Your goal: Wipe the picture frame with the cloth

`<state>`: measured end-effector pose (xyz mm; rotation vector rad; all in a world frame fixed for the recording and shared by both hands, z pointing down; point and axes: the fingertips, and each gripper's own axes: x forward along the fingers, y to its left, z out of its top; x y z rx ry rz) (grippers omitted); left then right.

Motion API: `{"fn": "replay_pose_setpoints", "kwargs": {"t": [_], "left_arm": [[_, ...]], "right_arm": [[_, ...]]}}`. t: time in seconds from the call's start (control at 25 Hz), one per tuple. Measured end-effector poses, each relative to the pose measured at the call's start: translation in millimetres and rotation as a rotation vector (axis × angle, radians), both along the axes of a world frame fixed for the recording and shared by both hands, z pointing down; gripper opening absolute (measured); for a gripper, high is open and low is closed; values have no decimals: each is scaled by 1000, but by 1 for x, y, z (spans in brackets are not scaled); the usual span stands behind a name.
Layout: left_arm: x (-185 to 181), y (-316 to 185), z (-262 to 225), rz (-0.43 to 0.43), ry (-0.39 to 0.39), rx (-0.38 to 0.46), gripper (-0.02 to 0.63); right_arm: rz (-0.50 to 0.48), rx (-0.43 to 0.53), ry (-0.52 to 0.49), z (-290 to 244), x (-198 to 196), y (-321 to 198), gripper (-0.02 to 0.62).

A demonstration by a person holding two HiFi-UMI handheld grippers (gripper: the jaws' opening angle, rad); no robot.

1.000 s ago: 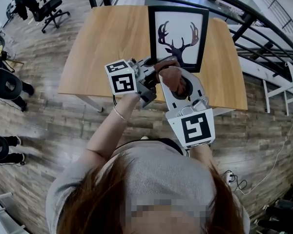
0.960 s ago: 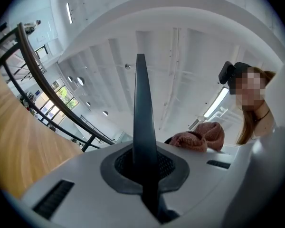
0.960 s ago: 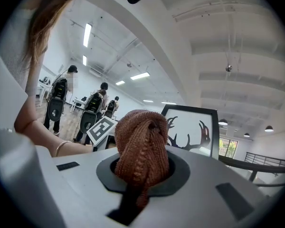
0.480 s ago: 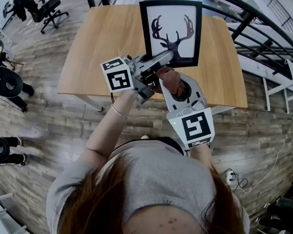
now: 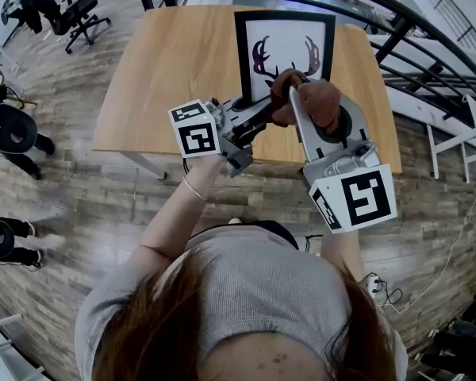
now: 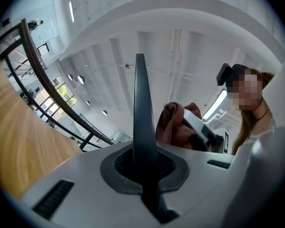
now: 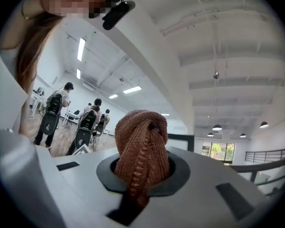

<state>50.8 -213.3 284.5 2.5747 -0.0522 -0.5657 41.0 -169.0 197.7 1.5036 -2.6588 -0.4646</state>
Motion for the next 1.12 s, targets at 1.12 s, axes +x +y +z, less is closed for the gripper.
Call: {"fn": "replay_pose_setpoints", "kwargs": {"t": [1.12], "left_arm": [[-3, 11, 2, 62, -61, 17, 17]], "right_arm": [[270, 120, 115, -32, 2, -79, 46]]}}
